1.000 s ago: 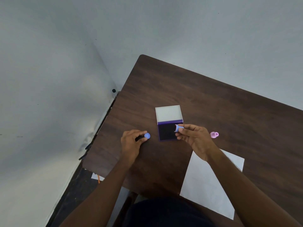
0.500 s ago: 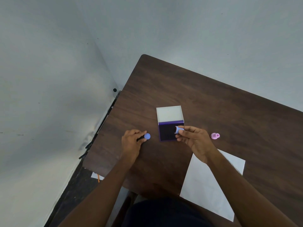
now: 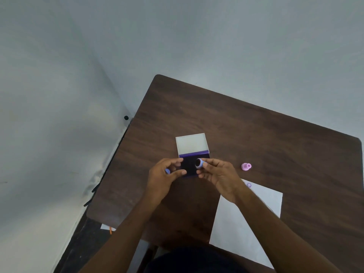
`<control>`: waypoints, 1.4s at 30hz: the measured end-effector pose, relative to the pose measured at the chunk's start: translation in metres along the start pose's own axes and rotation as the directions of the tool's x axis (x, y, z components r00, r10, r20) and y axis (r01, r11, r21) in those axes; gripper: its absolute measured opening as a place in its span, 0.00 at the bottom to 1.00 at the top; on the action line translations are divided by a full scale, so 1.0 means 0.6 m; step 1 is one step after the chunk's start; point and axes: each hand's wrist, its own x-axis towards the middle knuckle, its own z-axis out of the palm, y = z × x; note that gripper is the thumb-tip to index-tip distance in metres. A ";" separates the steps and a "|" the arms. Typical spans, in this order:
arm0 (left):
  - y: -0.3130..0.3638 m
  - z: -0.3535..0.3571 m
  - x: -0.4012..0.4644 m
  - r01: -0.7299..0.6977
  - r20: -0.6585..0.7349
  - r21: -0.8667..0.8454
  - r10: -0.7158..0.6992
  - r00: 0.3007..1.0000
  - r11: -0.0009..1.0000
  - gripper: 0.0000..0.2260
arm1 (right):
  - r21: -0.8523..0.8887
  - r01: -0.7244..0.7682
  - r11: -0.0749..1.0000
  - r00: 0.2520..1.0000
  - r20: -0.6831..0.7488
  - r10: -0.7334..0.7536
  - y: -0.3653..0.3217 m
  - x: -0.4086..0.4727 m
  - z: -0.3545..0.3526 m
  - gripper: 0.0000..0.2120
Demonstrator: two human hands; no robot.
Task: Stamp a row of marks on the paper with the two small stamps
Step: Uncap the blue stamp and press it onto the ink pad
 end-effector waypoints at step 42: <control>0.155 -0.010 -0.031 -0.294 -0.038 0.028 0.295 0.955 0.955 0.19 | 0.534 -0.114 0.838 0.912 0.390 -0.125 -0.015 -0.042 0.025 0.23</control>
